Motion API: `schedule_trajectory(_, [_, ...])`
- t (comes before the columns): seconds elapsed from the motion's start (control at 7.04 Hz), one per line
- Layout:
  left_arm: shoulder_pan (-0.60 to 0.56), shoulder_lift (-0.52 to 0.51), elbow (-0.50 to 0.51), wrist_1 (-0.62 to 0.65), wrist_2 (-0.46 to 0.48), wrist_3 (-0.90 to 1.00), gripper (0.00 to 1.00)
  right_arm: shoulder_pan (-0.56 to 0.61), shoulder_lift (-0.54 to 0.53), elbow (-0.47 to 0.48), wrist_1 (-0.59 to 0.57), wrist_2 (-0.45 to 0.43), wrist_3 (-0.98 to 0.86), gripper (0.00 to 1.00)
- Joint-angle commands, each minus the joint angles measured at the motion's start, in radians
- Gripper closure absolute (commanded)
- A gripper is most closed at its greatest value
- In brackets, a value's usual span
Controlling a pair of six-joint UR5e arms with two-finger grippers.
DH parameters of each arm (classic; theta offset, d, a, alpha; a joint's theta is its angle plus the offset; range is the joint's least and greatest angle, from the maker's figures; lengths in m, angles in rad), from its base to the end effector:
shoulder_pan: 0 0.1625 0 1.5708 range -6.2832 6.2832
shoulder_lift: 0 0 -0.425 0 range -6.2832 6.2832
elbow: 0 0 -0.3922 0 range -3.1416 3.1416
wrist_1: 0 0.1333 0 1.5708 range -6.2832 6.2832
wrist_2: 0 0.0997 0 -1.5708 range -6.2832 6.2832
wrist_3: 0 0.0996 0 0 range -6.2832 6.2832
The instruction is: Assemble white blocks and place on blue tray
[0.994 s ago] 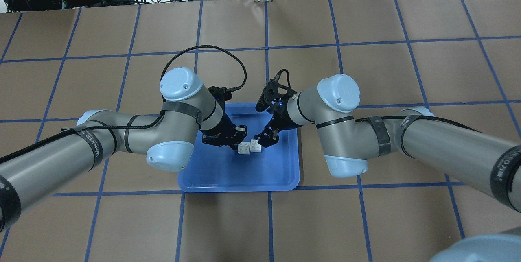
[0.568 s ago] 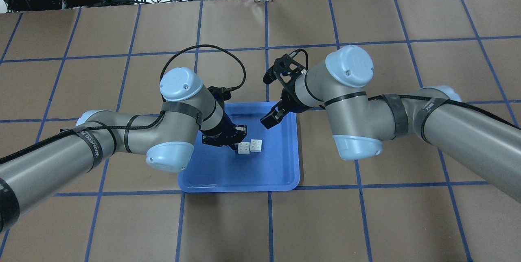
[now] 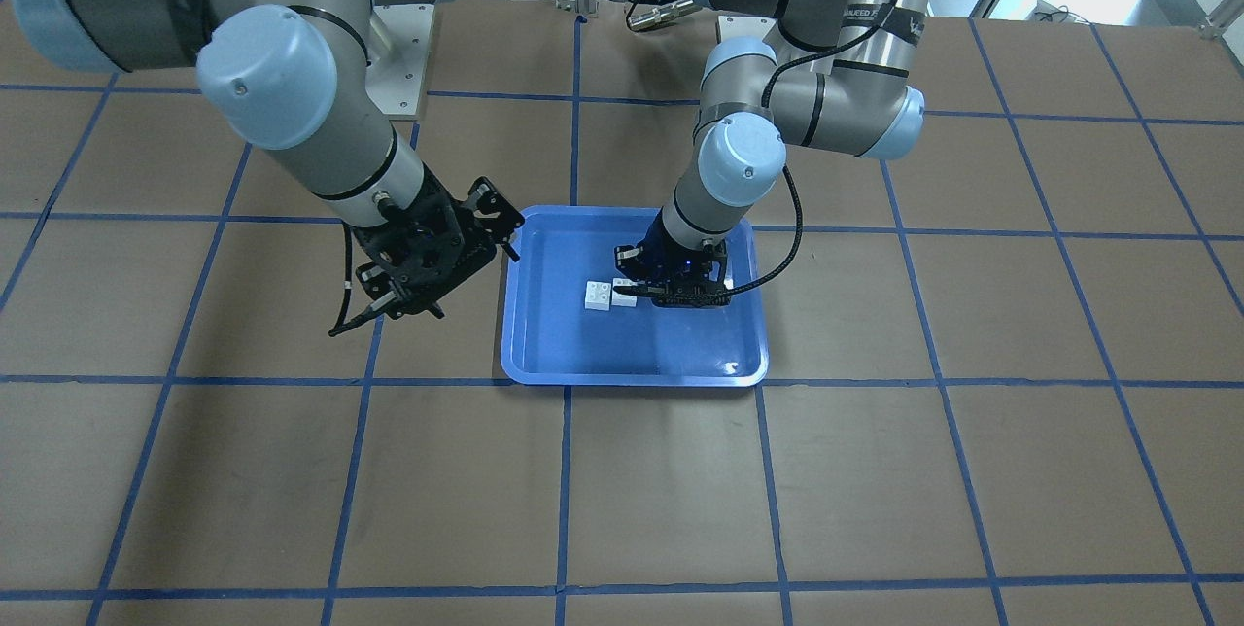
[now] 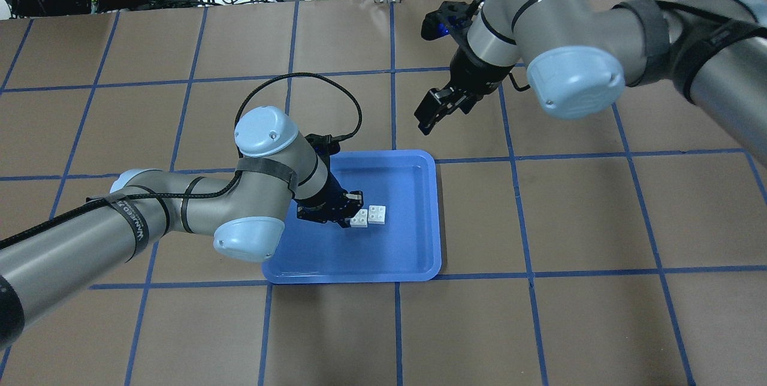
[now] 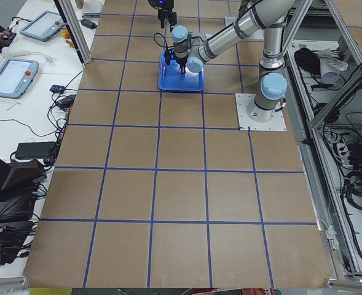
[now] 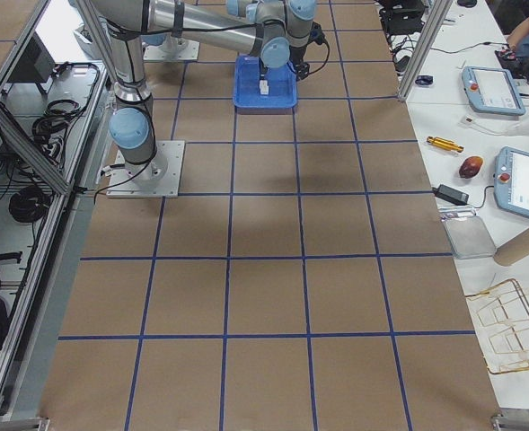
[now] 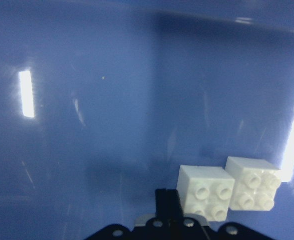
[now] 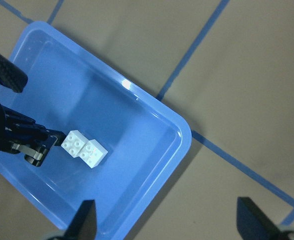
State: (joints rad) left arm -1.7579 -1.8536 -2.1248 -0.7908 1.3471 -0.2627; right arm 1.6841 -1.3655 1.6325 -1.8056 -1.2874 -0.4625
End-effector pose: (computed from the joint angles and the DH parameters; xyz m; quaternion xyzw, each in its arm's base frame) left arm -0.2411 -0.4381 0.1768 0.0407 -0.9925 -0.0524 0.1025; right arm 0.2236 -0.5397 0.3763 -0.2789 0.9498 -0.0088 0.1418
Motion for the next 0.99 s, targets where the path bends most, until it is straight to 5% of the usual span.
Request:
schedule_trajectory(0.0, [0.000,-0.013,0.012,0.005,-0.003,-0.006,0.91,-0.035,-0.036,-0.094,0.208,-0.094,0.083,0.00])
schedule_trajectory(0.43, [-0.003,-0.021,0.012,0.004,-0.005,-0.007,0.91,-0.113,-0.119,-0.092,0.284,-0.267,0.102,0.00])
schedule_trajectory(0.85, [-0.006,-0.021,0.012,0.005,-0.005,-0.009,0.91,-0.135,-0.139,-0.089,0.290,-0.259,0.279,0.00])
